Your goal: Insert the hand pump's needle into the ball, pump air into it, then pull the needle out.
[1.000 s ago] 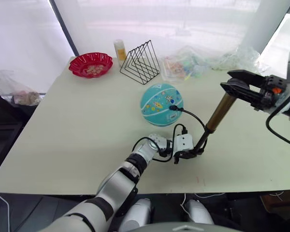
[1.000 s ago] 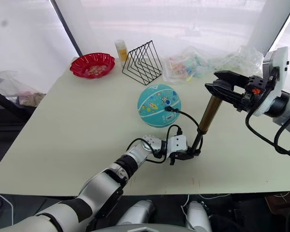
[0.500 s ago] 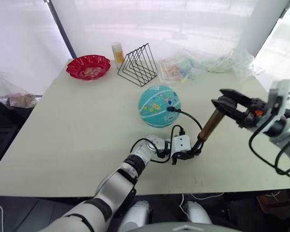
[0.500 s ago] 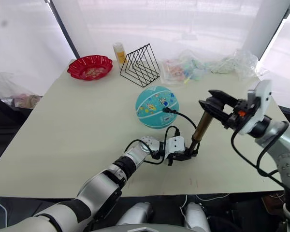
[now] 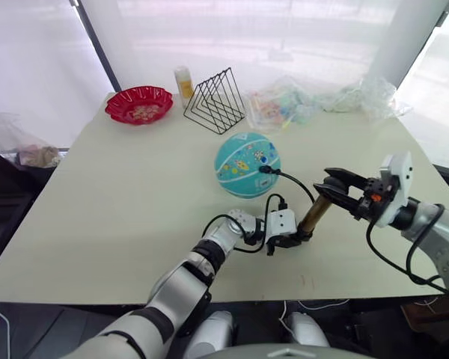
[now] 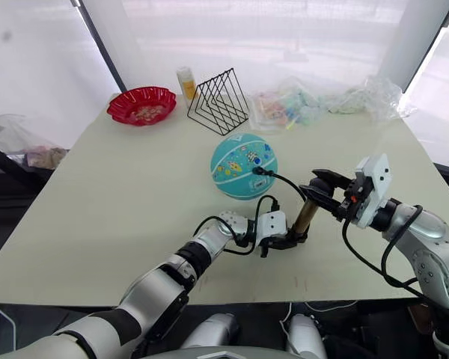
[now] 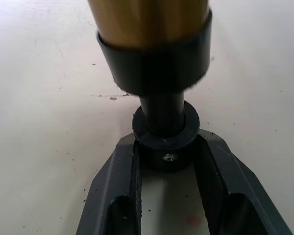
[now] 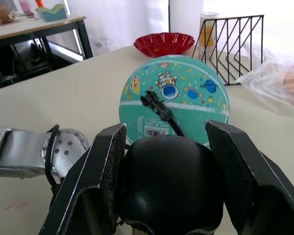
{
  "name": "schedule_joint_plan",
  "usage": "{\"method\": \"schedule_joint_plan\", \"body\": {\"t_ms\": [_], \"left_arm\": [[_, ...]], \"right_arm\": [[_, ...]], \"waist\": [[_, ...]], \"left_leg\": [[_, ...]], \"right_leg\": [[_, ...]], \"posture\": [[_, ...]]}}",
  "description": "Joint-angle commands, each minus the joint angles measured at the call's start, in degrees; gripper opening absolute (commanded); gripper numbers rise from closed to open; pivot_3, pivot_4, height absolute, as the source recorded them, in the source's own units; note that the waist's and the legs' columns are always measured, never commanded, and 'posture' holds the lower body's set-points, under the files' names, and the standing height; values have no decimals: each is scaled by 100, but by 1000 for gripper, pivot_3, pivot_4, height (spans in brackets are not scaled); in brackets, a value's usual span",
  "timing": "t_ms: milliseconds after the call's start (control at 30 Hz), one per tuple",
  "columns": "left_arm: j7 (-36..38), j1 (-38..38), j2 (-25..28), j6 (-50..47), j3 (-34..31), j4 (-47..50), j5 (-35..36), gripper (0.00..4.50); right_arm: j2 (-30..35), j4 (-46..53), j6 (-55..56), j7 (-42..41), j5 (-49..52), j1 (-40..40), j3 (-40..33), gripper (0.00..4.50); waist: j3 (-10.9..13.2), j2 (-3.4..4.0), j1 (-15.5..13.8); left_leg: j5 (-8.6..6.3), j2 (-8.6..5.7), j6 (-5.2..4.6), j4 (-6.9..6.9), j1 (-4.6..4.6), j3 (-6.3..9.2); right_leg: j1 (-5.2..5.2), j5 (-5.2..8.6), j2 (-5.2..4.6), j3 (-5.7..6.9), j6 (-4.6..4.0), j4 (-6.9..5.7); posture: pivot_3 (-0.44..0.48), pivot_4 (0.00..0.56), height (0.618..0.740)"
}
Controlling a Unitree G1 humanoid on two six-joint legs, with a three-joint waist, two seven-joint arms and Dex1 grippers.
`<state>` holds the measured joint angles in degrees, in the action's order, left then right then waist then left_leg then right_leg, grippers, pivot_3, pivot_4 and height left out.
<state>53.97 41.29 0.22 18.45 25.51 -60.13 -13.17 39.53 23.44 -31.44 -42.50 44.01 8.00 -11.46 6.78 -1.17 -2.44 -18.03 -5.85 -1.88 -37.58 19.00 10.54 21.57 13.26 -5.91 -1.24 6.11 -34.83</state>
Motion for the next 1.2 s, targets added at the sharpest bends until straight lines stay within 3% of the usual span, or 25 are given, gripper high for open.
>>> {"method": "schedule_joint_plan", "body": {"t_ms": [33, 267, 533, 633, 733, 800, 1000, 1100, 1200], "left_arm": [[37, -522, 287, -535, 576, -891, -737, 1113], [36, -514, 256, -529, 572, -901, -743, 1113], [37, -515, 252, -512, 570, -914, -750, 1113], [35, -514, 248, -513, 571, -915, -752, 1113], [25, -515, 249, -521, 566, -910, -744, 1113], [17, -516, 256, -507, 568, -909, -744, 1113], [-30, -516, 251, -428, 569, -932, -722, 1113], [-84, -524, 238, -273, 553, -940, -704, 1113], [-138, -551, 227, -150, 573, -974, -729, 1113]], "right_arm": [[568, 76, -198, -78, 807, 853, -1078, 2068], [1320, -162, -778, 74, 1626, 1720, -1757, 2068], [1356, -161, -898, 319, 1882, 1867, -1858, 2068], [1364, 75, -751, 13, 1294, 1186, -1424, 2068], [815, 261, -29, -161, 257, -49, -553, 2068], [509, 220, 419, -151, -158, -404, -287, 2068], [156, 182, 1049, -318, -869, -957, 288, 2067], [-178, -417, 1872, -336, -1860, -1284, 1068, 2067], [-331, -737, 2436, -312, -2340, -1314, 1208, 2066]], "waist": [[24, 21, -3], [41, 3, -70], [46, 6, -125], [44, 2, -135], [-20, -71, -136], [-34, -79, -116], [-31, -74, -33], [-53, -64, -14], [-63, -59, -3]], "left_leg": [[1, -4, 0, 0, 2, -3], [2, -6, 0, 0, 38, 0], [6, -10, 6, -2, 75, 5], [6, -10, 6, -2, 75, 5], [5, -6, 8, 7, 67, 22], [6, -5, 11, 12, 49, 20], [-9, -3, 29, 17, -19, 5], [-3, 0, 28, 25, -28, 21], [7, -1, 15, 27, -35, 20]], "right_leg": [[2, 0, -5, -2, 0, 1], [27, -7, -9, 5, -9, 12], [57, -18, -13, 10, -27, 12], [57, -18, -13, 10, -27, 12], [54, -13, -4, 23, -32, 13], [42, -9, -2, 23, -32, 13], [-8, 10, -1, 2, 2, 3], [-8, 12, 10, 8, -1, 1], [-12, 12, 11, 5, -2, 1]], "posture": [[0, 150, 740], [0, 150, 740], [0, 150, 740], [0, 150, 740], [0, 150, 740], [0, 150, 740], [0, 150, 740], [0, 150, 740], [0, 150, 740]]}}
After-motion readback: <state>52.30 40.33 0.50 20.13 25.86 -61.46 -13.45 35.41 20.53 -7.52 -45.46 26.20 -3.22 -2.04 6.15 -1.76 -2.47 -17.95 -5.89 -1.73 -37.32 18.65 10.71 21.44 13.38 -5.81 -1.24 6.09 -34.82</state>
